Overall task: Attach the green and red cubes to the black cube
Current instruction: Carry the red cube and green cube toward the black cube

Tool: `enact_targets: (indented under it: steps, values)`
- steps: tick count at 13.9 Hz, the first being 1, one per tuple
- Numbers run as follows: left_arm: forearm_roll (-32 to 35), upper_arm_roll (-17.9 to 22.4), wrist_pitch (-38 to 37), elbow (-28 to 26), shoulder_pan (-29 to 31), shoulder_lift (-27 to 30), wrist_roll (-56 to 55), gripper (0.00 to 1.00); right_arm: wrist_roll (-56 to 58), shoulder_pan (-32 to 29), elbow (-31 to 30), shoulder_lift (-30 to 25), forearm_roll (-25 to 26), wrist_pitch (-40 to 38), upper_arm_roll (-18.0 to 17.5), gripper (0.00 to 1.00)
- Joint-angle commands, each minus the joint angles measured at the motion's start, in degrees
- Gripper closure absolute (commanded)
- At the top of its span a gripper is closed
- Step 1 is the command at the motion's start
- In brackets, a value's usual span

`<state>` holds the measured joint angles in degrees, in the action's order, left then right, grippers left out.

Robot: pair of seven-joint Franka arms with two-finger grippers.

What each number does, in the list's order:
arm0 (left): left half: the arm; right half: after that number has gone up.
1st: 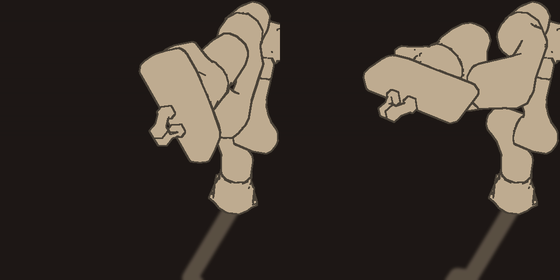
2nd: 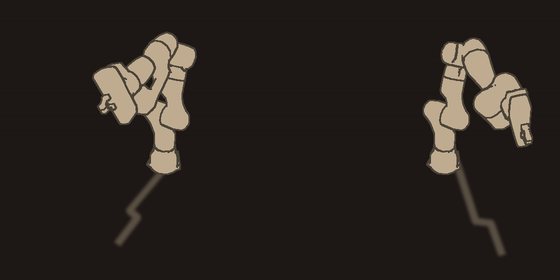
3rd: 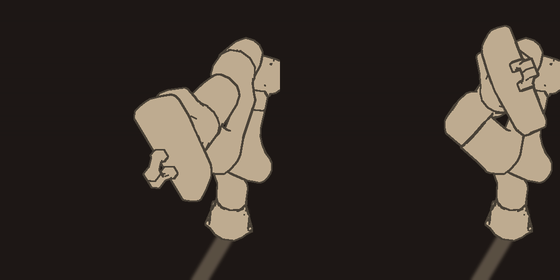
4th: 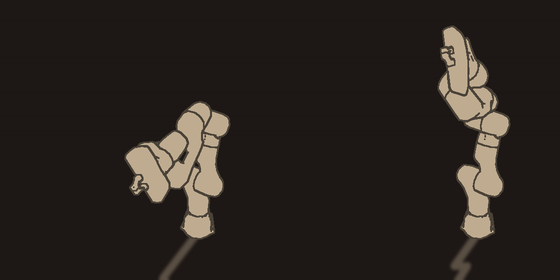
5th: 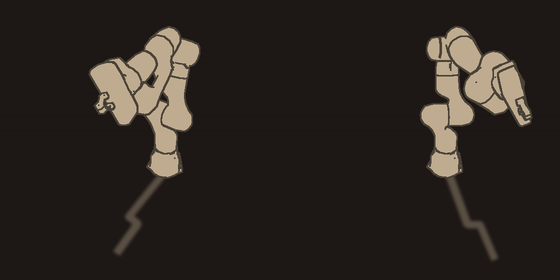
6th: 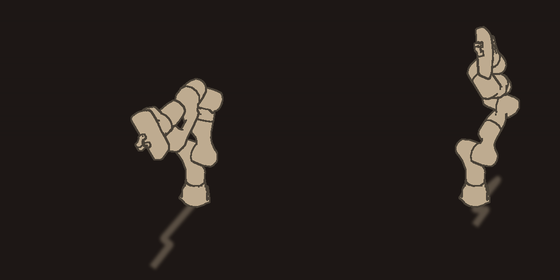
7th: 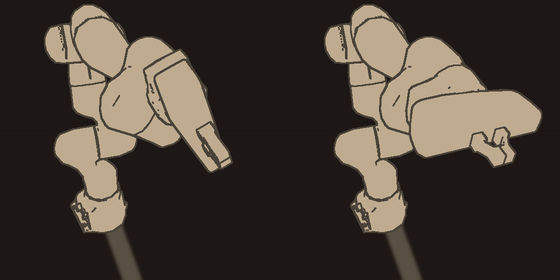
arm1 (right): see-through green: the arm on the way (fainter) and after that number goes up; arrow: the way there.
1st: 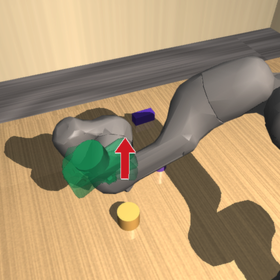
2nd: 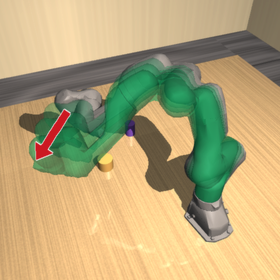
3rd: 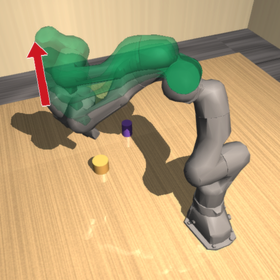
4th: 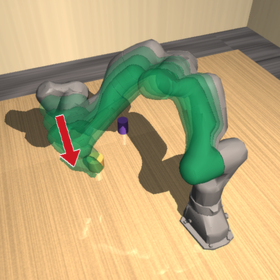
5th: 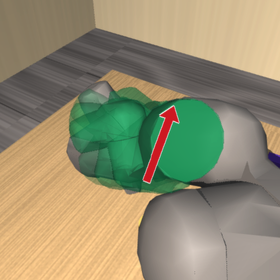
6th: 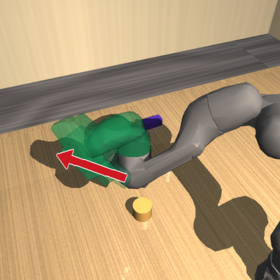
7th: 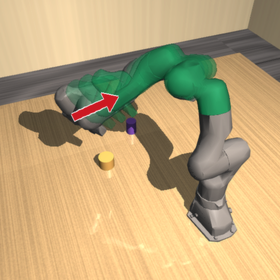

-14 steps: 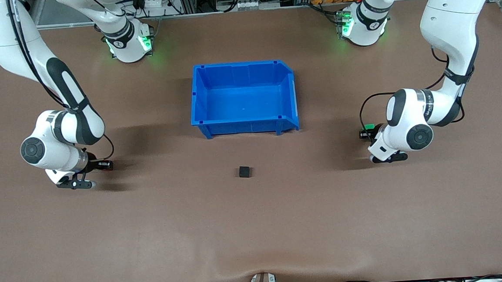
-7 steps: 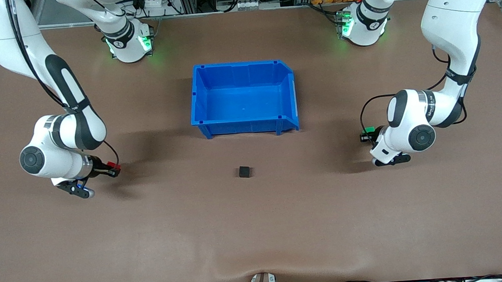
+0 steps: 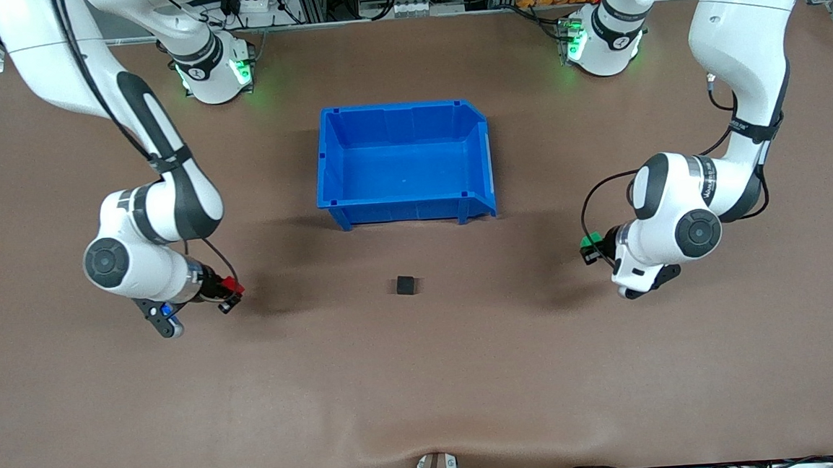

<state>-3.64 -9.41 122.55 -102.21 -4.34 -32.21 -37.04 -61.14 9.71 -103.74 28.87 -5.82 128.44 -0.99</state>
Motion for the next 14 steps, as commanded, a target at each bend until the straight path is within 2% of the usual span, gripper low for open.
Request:
enact_targets:
  steps: [1,3,7,9,14]
  values:
    - [-1.7,0.0,-1.7,7.0,-2.3,-4.7,-7.9,1.0,-14.8,3.5,2.2,1.6,0.4,-0.4,0.4,1.0]
    - [-3.2,0.0,-1.7,11.3,-4.6,-7.2,-14.9,1.0,-21.8,5.2,3.5,2.2,0.4,-0.5,0.5,1.0]
    - [-8.5,0.0,-1.7,18.4,-8.1,-12.2,-24.9,1.0,-39.2,10.5,9.0,7.9,1.5,-0.4,0.5,1.0]
    - [-9.6,0.0,-1.6,22.0,-9.9,-14.5,-30.9,1.0,-44.3,12.7,11.8,10.7,1.5,-0.3,0.5,1.0]
    - [-13.7,-0.1,0.6,25.7,-12.6,-17.3,-42.8,1.0,-53.2,16.5,15.8,14.5,1.4,1.9,0.5,1.0]
